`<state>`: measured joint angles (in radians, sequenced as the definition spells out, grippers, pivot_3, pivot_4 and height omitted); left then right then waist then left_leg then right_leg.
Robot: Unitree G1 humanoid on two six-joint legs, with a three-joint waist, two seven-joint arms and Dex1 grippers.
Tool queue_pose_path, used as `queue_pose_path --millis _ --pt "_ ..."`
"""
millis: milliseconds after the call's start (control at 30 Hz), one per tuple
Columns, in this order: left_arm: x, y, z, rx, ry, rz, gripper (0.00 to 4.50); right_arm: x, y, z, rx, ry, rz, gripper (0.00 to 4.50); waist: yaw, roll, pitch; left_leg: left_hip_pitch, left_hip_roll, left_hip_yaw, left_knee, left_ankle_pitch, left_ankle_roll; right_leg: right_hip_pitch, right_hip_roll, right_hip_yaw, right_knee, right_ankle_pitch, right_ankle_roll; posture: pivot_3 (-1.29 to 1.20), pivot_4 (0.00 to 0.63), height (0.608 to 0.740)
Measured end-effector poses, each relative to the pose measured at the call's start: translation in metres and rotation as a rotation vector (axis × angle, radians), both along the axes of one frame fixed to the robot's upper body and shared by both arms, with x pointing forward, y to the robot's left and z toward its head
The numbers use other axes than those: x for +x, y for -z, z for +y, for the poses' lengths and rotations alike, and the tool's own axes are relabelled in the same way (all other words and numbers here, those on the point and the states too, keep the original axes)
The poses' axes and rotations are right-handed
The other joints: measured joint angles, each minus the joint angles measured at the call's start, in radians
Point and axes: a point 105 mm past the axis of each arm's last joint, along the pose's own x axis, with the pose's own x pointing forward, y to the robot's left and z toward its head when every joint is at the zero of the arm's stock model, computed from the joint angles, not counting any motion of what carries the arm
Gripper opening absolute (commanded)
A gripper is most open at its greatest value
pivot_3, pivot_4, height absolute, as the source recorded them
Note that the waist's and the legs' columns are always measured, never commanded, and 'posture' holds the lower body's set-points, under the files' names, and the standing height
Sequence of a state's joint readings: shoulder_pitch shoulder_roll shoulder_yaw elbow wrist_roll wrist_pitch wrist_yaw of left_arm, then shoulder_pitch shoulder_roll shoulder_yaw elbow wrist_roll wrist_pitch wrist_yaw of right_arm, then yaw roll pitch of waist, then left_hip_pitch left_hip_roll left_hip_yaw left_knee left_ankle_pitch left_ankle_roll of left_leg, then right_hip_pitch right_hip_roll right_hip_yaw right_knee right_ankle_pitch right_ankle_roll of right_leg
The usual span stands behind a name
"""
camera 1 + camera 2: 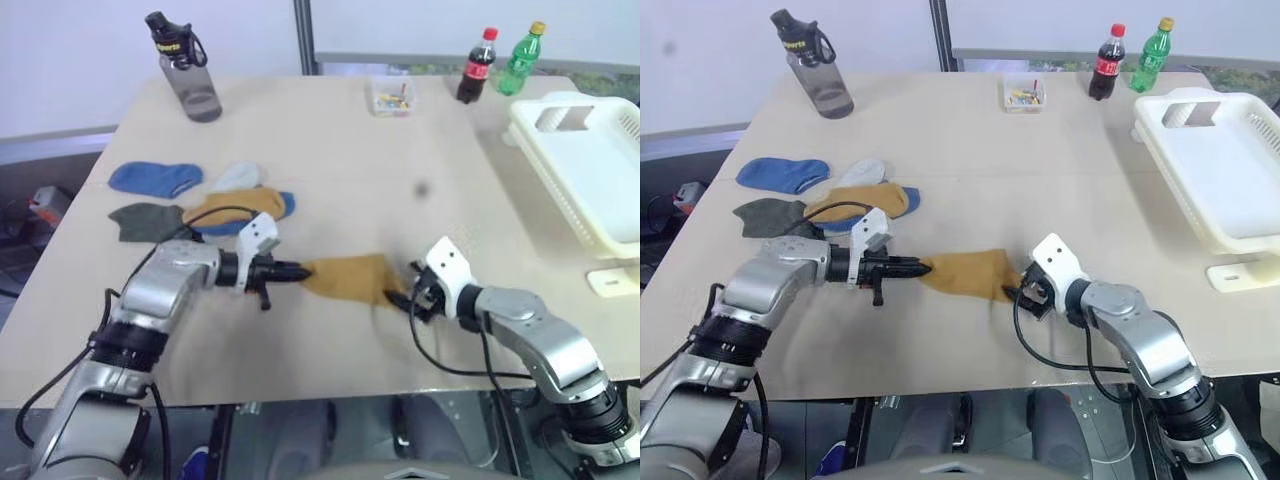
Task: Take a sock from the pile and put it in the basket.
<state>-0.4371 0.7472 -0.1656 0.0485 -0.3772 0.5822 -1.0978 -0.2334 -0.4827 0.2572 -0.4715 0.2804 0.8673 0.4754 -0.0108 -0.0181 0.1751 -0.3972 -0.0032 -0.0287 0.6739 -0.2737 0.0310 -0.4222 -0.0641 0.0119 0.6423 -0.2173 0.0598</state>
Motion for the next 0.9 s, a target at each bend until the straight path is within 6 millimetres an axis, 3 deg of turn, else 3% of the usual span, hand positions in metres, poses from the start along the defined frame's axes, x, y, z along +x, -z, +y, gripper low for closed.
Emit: queue_pose_path --millis 133,200,267,333,467,633,733,767,800,833,867,900 --pt "-0.011 0.004 -0.009 -0.018 0.001 0.020 0.00 -0.002 0.003 0.001 -0.003 -0.004 0.003 0.69 0.000 0.000 0.000 0.002 -0.001 -0.001 0.000 0.000 0.000 0.002 0.000 -0.001 0.000 0.000 0.000 0.00 0.150 0.740" --pt "-0.013 0.004 -0.016 -0.032 0.005 0.027 0.00 -0.003 0.004 -0.001 -0.007 -0.002 0.000 0.01 0.003 0.000 0.000 0.003 -0.001 -0.002 0.001 0.000 0.000 0.003 0.000 -0.002 0.000 0.000 0.000 0.00 0.150 0.740" --pt "-0.015 0.003 -0.021 -0.050 0.012 0.037 0.00 -0.004 0.004 -0.008 -0.020 0.009 -0.004 0.01 0.007 0.000 0.000 0.003 -0.001 -0.003 0.002 0.000 0.000 0.005 0.000 -0.004 0.000 0.000 0.000 0.00 0.150 0.740" --pt "-0.016 -0.001 -0.031 -0.080 0.028 0.052 0.00 -0.007 0.003 -0.028 -0.053 0.045 -0.003 0.01 0.015 0.000 0.000 0.002 -0.002 -0.003 0.004 0.000 0.000 0.005 -0.001 -0.004 0.000 0.000 0.000 0.00 0.150 0.740" --pt "-0.016 -0.005 -0.063 -0.123 0.090 0.097 0.00 -0.021 0.003 -0.070 -0.152 0.103 0.005 0.01 0.027 0.000 0.000 0.001 -0.004 -0.006 0.007 0.000 0.001 0.008 -0.001 -0.007 -0.001 0.000 0.000 0.00 0.150 0.740" --pt "-0.020 0.003 -0.099 -0.119 0.200 0.174 0.00 -0.035 0.004 -0.107 -0.266 0.138 0.013 0.01 0.024 0.000 -0.001 0.002 -0.004 -0.005 0.008 0.000 0.001 0.009 0.000 -0.008 0.000 0.000 0.000 0.00 0.150 0.740" --pt "-0.021 0.013 -0.104 -0.085 0.214 0.209 0.00 -0.038 0.004 -0.112 -0.291 0.133 0.000 0.01 0.019 0.000 -0.001 0.002 -0.004 -0.005 0.009 0.000 0.001 0.010 0.000 -0.007 0.000 0.000 0.000 0.00 0.150 0.740" --pt "-0.020 0.015 -0.105 -0.082 0.211 0.220 0.64 -0.038 0.004 -0.112 -0.294 0.131 -0.005 0.00 0.017 0.000 -0.001 0.003 -0.003 -0.005 0.009 0.000 0.001 0.010 0.000 -0.007 0.000 0.000 0.000 0.00 0.150 0.740" --pt "-0.018 0.017 -0.106 -0.081 0.207 0.231 0.91 -0.037 0.004 -0.112 -0.294 0.126 -0.011 0.00 0.017 0.000 -0.001 0.002 -0.003 -0.006 0.009 0.000 0.001 0.010 0.000 -0.007 0.000 0.000 0.001 0.00 0.150 0.740" --pt "-0.018 0.015 -0.107 -0.087 0.218 0.235 1.41 -0.035 0.004 -0.112 -0.296 0.123 -0.019 0.71 0.017 0.000 -0.001 0.003 -0.003 -0.006 0.009 0.000 0.001 0.010 0.000 -0.007 0.000 0.000 0.001 0.00 0.150 0.740" --pt "-0.019 0.015 -0.107 -0.090 0.224 0.235 1.77 -0.033 0.004 -0.112 -0.296 0.125 -0.023 0.95 0.017 0.000 -0.001 0.003 -0.003 -0.006 0.010 0.000 0.001 0.010 0.000 -0.007 0.000 0.000 0.001 0.00 0.150 0.740" --pt "-0.018 0.013 -0.108 -0.096 0.226 0.232 2.31 -0.032 0.003 -0.113 -0.297 0.130 -0.032 1.53 0.016 0.000 -0.001 0.003 -0.003 -0.005 0.010 0.000 0.001 0.011 0.000 -0.007 0.000 0.000 0.001 0.00 0.150 0.740"
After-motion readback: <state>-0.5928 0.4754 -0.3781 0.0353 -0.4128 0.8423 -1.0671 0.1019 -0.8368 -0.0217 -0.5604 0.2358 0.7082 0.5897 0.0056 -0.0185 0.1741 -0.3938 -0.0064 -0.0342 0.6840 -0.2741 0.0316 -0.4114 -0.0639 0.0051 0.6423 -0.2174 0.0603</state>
